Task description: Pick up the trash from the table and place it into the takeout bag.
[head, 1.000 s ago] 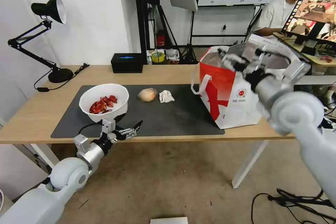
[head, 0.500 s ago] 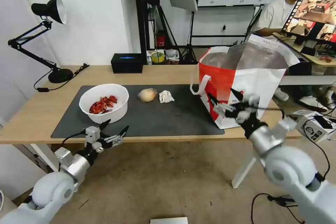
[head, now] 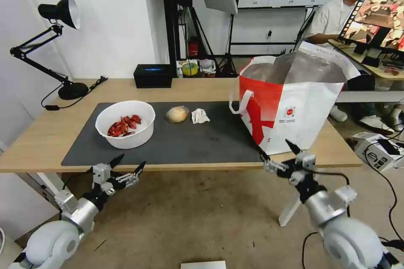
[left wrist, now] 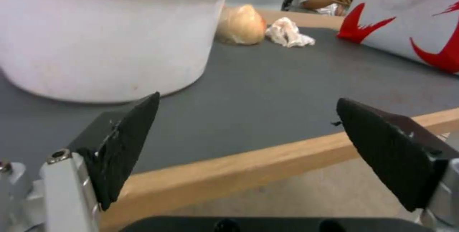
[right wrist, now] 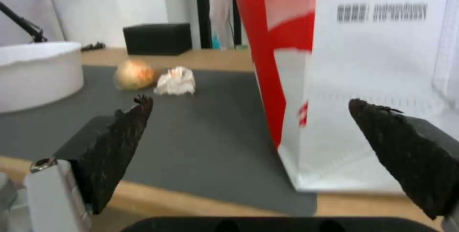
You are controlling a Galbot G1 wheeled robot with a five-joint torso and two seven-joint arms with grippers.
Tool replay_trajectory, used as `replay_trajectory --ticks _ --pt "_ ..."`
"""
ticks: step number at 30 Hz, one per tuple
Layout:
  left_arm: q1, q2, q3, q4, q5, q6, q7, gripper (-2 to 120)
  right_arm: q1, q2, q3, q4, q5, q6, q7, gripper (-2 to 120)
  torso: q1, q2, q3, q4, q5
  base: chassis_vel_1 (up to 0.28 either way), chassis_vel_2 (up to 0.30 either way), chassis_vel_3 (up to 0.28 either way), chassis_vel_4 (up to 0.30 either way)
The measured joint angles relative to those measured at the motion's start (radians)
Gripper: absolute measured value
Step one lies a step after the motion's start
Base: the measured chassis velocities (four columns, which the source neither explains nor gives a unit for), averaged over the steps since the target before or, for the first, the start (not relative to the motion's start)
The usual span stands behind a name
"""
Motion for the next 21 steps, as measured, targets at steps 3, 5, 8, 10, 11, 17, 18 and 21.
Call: replay_trajectory --ticks 3,5,8,10,11,17,18,21 --pt "0.028 -0.008 -0.019 -0.004 0.001 -0.001 0.003 100 -0.029 0.027 -0.024 -0.007 -0.016 0.001 0.0 100 0.0 0.0 0.0 0.0001 0.0001 0.0 0.0 0.0 0.0" --pt "0.037 -0.011 -0.025 -0.004 0.002 -0.004 0.004 100 -0.034 0.035 -0.032 -0.01 -0.021 0.002 0.0 100 0.0 0.0 0.0 0.0001 0.0001 0.0 0.0 0.0 0.0" --pt "0.055 -0.013 -0.039 -0.003 0.006 -0.011 0.012 100 -0.042 0.06 -0.051 -0.021 -0.043 0.002 0.0 100 0.0 0.0 0.0 0.0001 0.0002 0.0 0.0 0.0 0.0" --pt "0.066 -0.017 -0.045 -0.003 0.01 -0.015 0.017 100 -0.046 0.073 -0.065 -0.027 -0.059 0.002 0.001 100 0.0 0.0 0.0 0.0 0.0001 0.0 0.0 0.0 0.0" --pt "0.066 -0.017 -0.045 -0.003 0.01 -0.015 0.017 100 -0.046 0.073 -0.065 -0.027 -0.059 0.002 0.001 100 0.0 0.0 0.0 0.0 0.0001 0.0 0.0 0.0 0.0" --pt "0.086 -0.041 -0.048 -0.007 0.036 -0.021 0.023 100 -0.047 0.081 -0.075 -0.038 -0.07 0.002 0.003 100 0.0 0.0 0.0 0.0001 0.0001 0.0 0.0 0.0 0.0" --pt "0.089 -0.044 -0.048 -0.007 0.039 -0.024 0.023 100 -0.047 0.08 -0.075 -0.039 -0.07 0.002 0.003 100 0.0 0.0 0.0 0.0001 0.0001 0.0 0.0 0.0 0.0" --pt "0.102 -0.046 -0.049 -0.007 0.043 -0.027 0.023 100 -0.045 0.08 -0.077 -0.042 -0.07 0.002 0.004 100 0.0 0.0 0.0 0.0001 0.0001 0.0 0.0 0.0 0.0"
